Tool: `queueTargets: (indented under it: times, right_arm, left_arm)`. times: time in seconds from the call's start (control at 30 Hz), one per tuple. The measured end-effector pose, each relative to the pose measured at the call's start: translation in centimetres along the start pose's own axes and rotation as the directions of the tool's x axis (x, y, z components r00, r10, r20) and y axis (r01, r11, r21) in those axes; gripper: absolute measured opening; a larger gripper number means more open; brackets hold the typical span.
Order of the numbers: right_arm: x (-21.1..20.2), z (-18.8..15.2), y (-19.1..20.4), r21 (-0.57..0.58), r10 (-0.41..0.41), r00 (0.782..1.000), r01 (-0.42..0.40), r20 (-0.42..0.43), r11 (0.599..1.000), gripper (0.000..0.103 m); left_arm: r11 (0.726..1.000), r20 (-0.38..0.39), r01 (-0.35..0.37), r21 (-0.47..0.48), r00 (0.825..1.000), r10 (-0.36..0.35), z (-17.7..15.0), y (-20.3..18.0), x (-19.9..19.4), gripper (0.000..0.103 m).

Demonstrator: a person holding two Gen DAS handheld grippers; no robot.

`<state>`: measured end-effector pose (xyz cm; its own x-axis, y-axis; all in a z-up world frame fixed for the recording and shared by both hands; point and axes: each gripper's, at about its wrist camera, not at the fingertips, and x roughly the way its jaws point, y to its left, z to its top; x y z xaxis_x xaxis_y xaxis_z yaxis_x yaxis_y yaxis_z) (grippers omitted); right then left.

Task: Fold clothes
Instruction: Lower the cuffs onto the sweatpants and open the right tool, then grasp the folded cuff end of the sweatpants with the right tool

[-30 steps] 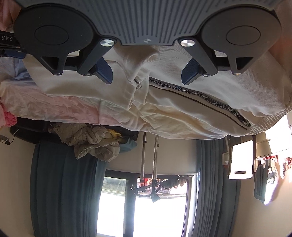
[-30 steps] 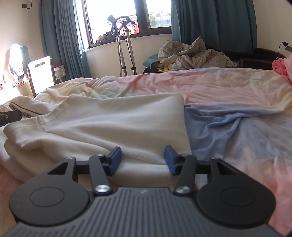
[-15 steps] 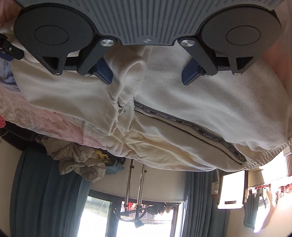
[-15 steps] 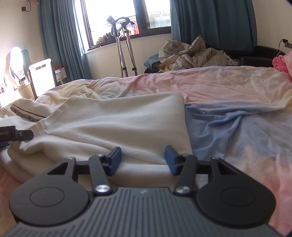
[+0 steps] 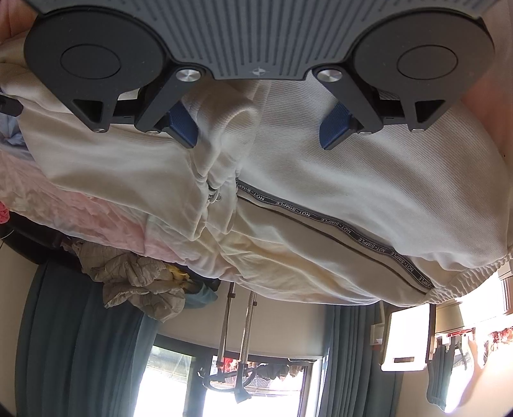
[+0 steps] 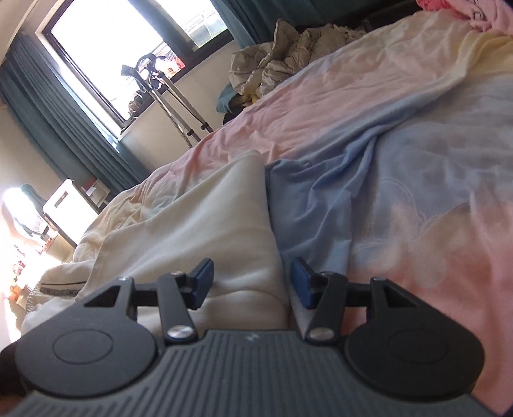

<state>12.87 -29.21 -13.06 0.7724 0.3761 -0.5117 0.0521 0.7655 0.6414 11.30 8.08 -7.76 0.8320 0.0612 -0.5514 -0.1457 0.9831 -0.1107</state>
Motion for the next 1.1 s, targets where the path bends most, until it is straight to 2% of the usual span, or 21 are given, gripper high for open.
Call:
queueTargets:
  times: [0.03, 0.1, 0.13, 0.23, 0.3, 0.33, 0.4, 0.43, 0.57, 0.63, 0.73, 0.83, 0.9, 0.93, 1.0, 1.07, 1.1]
  right_arm:
    - [0.3, 0.1, -0.5, 0.024, 0.031, 0.999, -0.03, -0.022, 0.999, 0.055]
    - [0.2, 0.2, -0.7, 0.035, 0.079, 0.997, -0.078, -0.014, 0.996, 0.057]
    - [0.1, 0.3, -1.2, 0.079, 0.132, 0.991, -0.13, -0.014, 0.988, 0.058]
    - [0.0, 0.7, -2.5, 0.204, 0.29, 0.957, -0.285, 0.002, 0.937, 0.061]
    - [0.1, 1.0, -2.8, 0.236, 0.348, 0.937, -0.34, 0.009, 0.91, 0.063]
    - [0.2, 1.0, -2.8, 0.237, 0.341, 0.94, -0.331, -0.003, 0.914, 0.064]
    - [0.9, 0.9, -2.8, 0.242, 0.279, 0.959, -0.259, -0.054, 0.935, 0.063]
    - [1.2, 0.8, -2.8, 0.242, 0.249, 0.965, -0.224, -0.077, 0.944, 0.058]
    - [1.2, 0.9, -1.7, 0.213, 0.204, 0.974, -0.18, -0.098, 0.961, 0.061]
    - [1.4, 0.9, -0.7, 0.176, 0.191, 0.976, -0.171, -0.107, 0.97, 0.065]
    - [1.0, 1.2, 1.2, 0.094, 0.223, 0.97, -0.215, -0.092, 0.972, 0.067]
    - [-0.5, 2.0, 2.2, 0.08, 0.369, 0.929, -0.368, -0.003, 0.927, 0.067]
    - [-1.1, 2.5, 2.4, 0.096, 0.44, 0.897, -0.441, 0.04, 0.892, 0.067]
    - [-1.1, 2.6, 2.4, 0.107, 0.455, 0.889, -0.458, 0.051, 0.883, 0.067]
    - [-0.5, 2.4, 2.2, 0.127, 0.411, 0.911, -0.412, 0.035, 0.902, 0.069]
    - [0.8, 1.8, 1.3, 0.166, 0.31, 0.951, -0.301, -0.025, 0.939, 0.071]
    - [1.5, 1.5, 0.9, 0.182, 0.263, 0.963, -0.249, -0.056, 0.951, 0.071]
  left_arm:
    - [1.0, 0.001, 0.001, -0.003, 1.0, -0.001, 0.0, 0.1, 0.0, 0.086]
    - [1.0, 0.001, 0.004, -0.013, 1.0, -0.004, 0.1, 0.3, -0.1, 0.086]
    - [1.0, -0.001, 0.007, -0.022, 1.0, -0.007, 0.1, 0.4, 0.0, 0.086]
    - [1.0, -0.003, 0.005, -0.027, 1.0, -0.005, 0.0, 0.4, 0.1, 0.087]
    - [1.0, -0.001, 0.004, -0.025, 1.0, -0.004, 0.0, 0.3, 0.1, 0.087]
    - [1.0, -0.001, 0.005, -0.025, 1.0, -0.005, 0.0, 0.3, 0.1, 0.087]
    - [1.0, -0.001, 0.006, -0.026, 1.0, -0.006, 0.0, 0.4, 0.1, 0.087]
    - [1.0, -0.001, 0.008, -0.028, 1.0, -0.008, 0.0, 0.4, 0.1, 0.087]
    - [0.999, -0.001, 0.007, -0.031, 1.0, -0.007, 0.0, 0.4, 0.2, 0.087]
    - [0.999, -0.001, 0.005, -0.032, 1.0, -0.005, 0.0, 0.3, 0.2, 0.087]
    - [0.999, 0.0, 0.001, -0.036, 1.0, -0.001, 0.0, 0.3, 0.2, 0.087]
    - [0.999, 0.004, -0.008, -0.045, 1.0, 0.008, 0.2, 0.6, 0.2, 0.087]
    - [0.998, 0.0, -0.006, -0.063, 1.0, 0.006, 0.2, 0.9, 0.3, 0.087]
    - [0.997, -0.001, -0.004, -0.071, 1.0, 0.004, 0.3, 1.0, 0.3, 0.087]
    - [0.998, -0.001, -0.01, -0.055, 1.0, 0.01, 0.2, 0.7, 0.4, 0.087]
    - [0.999, -0.001, -0.017, -0.04, 1.0, 0.017, 0.2, 0.4, 0.4, 0.088]
    - [0.999, -0.002, -0.021, -0.032, 1.0, 0.021, 0.1, 0.3, 0.4, 0.088]
